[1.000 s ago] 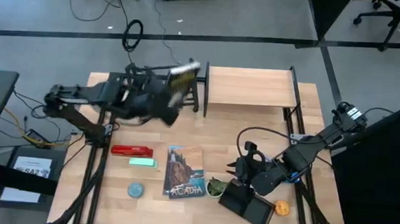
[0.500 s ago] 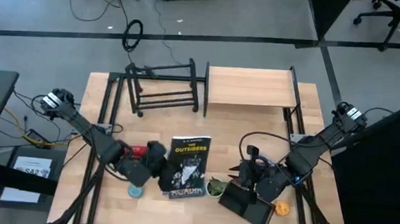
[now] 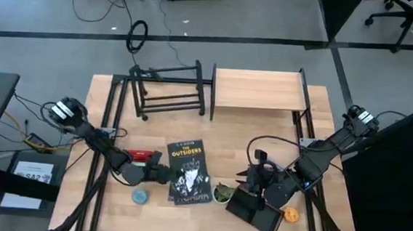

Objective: Stock shelves
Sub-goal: Remove the black book from the book organizer

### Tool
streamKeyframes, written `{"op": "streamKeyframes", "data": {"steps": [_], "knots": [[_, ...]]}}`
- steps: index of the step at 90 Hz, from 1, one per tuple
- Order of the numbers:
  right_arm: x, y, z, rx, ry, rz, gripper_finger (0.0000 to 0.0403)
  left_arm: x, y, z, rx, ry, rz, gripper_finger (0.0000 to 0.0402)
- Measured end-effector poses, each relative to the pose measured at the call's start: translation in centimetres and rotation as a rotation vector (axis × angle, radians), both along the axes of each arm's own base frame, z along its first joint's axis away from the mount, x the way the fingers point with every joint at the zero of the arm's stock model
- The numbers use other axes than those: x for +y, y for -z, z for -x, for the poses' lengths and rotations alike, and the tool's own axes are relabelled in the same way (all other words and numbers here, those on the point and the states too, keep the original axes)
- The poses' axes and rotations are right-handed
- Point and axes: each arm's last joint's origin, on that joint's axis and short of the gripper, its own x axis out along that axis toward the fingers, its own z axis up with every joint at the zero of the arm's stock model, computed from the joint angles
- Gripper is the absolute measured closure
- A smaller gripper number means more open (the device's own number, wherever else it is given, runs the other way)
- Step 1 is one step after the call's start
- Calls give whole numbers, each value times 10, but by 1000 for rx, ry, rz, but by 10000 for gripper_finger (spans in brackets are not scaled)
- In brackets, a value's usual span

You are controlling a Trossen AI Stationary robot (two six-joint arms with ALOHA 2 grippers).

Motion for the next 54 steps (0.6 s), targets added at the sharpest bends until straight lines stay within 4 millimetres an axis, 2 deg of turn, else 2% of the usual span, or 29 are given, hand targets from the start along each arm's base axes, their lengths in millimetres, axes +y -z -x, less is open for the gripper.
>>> {"op": "streamKeyframes", "data": {"steps": [16,25,46,54], "knots": [[0,0,-1,-5,2,-3,341,-5,17,-7,48,-1,28,371],[0,-1,-1,-7,2,-5,341,-3,25,-7,95,-22,31,358],[0,-1,-1,-9,0,-5,341,4,30,-11,131,-23,40,346],[0,-1,-1,-8,1,-5,341,5,30,-13,141,34,25,343]]}}
